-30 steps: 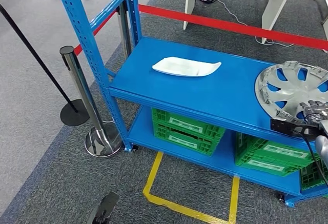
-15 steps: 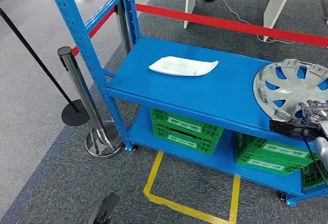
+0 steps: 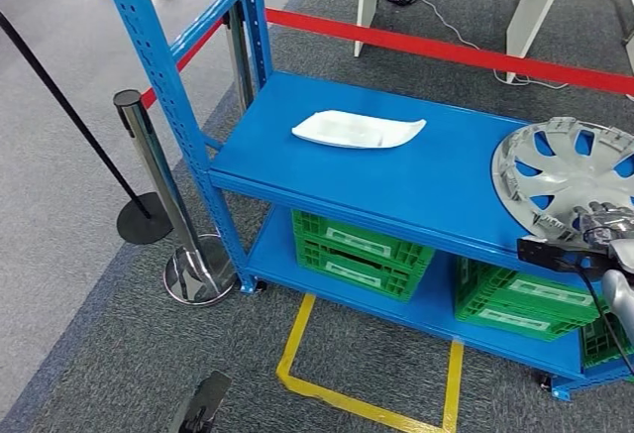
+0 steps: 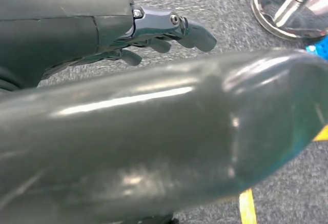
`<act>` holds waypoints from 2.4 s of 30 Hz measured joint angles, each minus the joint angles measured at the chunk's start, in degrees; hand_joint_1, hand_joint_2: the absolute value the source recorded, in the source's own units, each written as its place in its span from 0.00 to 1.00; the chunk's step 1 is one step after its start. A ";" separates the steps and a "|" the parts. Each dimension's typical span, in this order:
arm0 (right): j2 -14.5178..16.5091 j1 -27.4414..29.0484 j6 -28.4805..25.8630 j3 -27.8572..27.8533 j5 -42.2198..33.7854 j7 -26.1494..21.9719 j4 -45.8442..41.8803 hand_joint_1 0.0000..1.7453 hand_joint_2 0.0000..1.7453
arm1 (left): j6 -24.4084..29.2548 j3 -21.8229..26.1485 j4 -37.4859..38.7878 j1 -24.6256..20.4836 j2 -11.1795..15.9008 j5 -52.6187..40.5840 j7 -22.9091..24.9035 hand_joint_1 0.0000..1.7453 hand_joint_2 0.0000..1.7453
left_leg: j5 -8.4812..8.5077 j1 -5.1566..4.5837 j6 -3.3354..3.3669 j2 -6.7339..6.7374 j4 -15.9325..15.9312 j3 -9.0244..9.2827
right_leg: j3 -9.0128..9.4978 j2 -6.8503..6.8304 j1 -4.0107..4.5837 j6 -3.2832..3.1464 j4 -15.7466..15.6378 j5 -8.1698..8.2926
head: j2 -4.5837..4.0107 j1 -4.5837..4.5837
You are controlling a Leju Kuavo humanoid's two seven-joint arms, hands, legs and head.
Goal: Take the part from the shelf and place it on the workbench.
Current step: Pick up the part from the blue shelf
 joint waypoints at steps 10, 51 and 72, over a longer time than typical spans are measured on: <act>-0.03 1.07 0.89 0.25 -0.03 -0.44 1.84 0.00 1.00 | -0.03 -0.02 0.00 -0.11 -0.25 0.00 0.14 0.00 0.00 | 0.02 0.28 0.24 -0.05 -0.20 0.29 | -2.63 -0.08 -0.32 1.05 4.63 -0.53 | 0.00 0.36; -0.96 0.39 3.32 1.31 -3.55 -4.85 1.06 1.00 1.00 | -1.25 0.02 0.02 0.27 0.36 1.38 -2.17 0.00 0.00 | -8.43 0.68 -2.45 0.14 14.49 -5.23 | 0.75 -0.26 -0.34 -1.69 -0.84 0.65 | 0.00 -0.12; -2.75 0.05 0.00 2.53 -5.34 -4.02 -4.85 1.00 1.00 | -2.66 0.22 0.07 0.46 0.64 4.20 -5.07 0.00 1.00 | -2.57 0.68 -0.37 -0.14 0.88 1.76 | -3.25 -0.09 -0.63 0.96 3.42 1.47 | 0.00 0.28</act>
